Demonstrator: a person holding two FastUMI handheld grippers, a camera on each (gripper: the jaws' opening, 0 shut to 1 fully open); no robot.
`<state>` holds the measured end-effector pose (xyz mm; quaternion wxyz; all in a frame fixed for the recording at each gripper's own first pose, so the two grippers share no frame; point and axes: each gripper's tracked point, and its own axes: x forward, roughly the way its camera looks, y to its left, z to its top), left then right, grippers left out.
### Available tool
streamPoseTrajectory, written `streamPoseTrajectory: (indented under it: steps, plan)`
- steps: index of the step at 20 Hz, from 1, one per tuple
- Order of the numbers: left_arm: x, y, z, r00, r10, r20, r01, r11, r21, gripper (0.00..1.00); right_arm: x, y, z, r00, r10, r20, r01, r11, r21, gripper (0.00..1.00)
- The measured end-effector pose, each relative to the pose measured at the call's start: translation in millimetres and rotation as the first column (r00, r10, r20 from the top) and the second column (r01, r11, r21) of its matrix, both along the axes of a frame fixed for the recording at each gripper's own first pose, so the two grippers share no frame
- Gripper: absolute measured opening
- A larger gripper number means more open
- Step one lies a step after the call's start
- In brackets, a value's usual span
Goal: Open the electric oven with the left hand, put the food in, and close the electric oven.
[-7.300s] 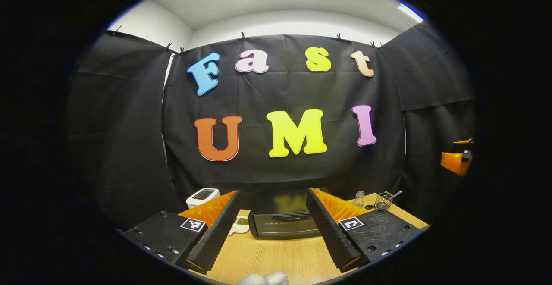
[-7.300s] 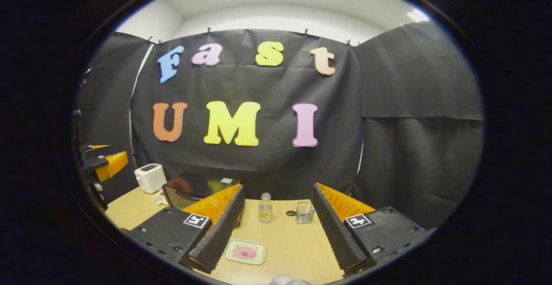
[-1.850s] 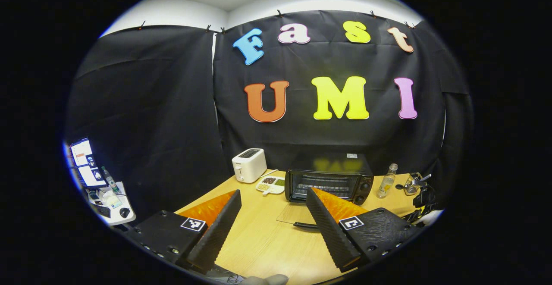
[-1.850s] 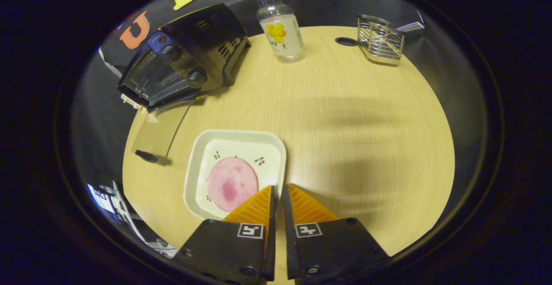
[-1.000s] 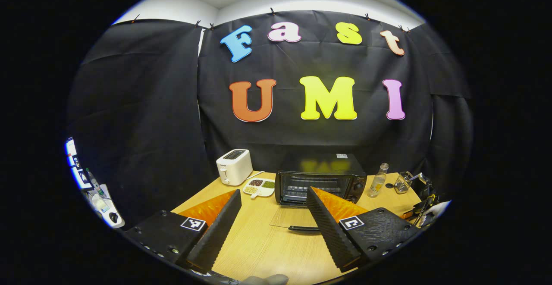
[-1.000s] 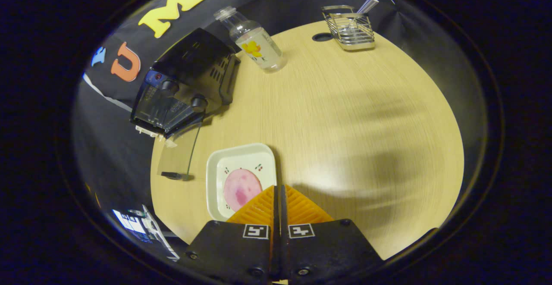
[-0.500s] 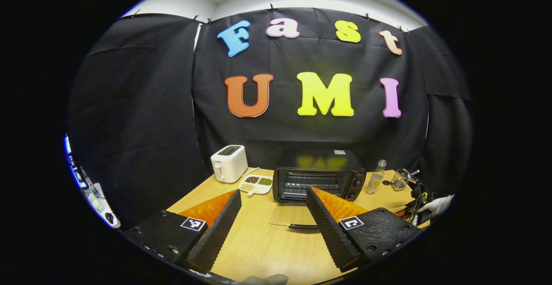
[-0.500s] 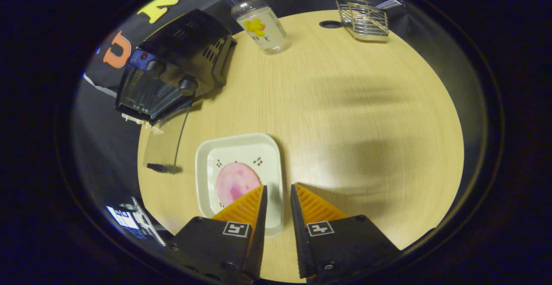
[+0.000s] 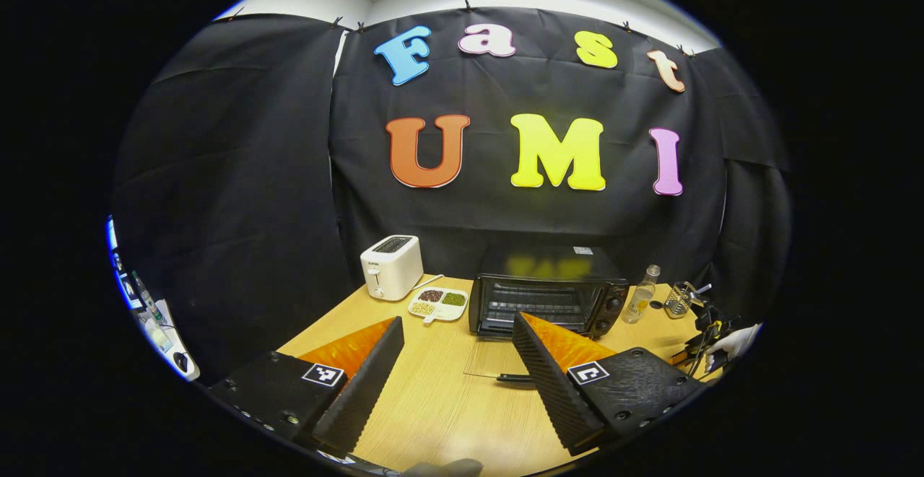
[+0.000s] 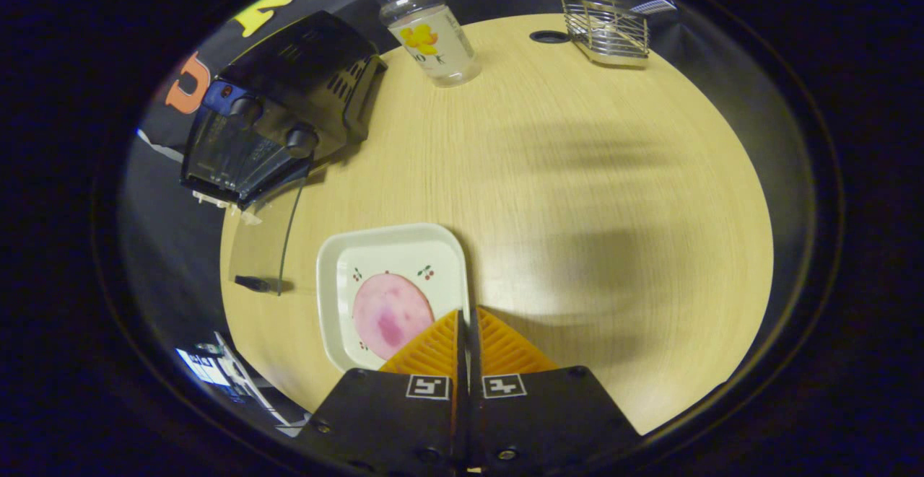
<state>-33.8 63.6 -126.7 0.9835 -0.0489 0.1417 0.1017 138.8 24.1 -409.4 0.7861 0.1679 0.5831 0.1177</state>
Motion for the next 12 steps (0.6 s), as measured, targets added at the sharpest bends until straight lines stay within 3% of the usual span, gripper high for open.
streamPoseTrajectory:
  steps: [1,5,6,7,12]
  plan:
    - [1.0,0.0,0.6,1.0,-0.001,0.0,0.001,1.0,-0.003,0.97,-1.2,0.9,1.3,1.0,-0.011,-0.006,0.011,0.999,0.046,0.04]
    - [7.3,-8.2,4.5,1.0,-0.013,0.0,0.013,1.0,-0.003,0.96,-1.2,6.2,9.4,0.999,-0.042,0.024,0.036,0.976,0.213,0.0]
    - [8.8,-12.2,5.4,1.0,-0.017,0.0,0.017,1.0,-0.002,0.96,-0.6,4.7,14.0,0.997,-0.064,0.038,0.053,0.971,0.234,0.04]
    - [9.8,-15.5,6.5,1.0,-0.024,0.002,0.024,1.0,0.0,0.96,2.1,3.1,18.9,0.995,-0.087,0.047,0.073,0.965,0.251,0.0]
    - [12.1,-28.7,11.3,0.999,-0.045,0.004,0.045,0.999,0.022,0.96,0.1,8.5,58.1,0.971,-0.223,0.085,0.182,0.923,0.338,0.04]
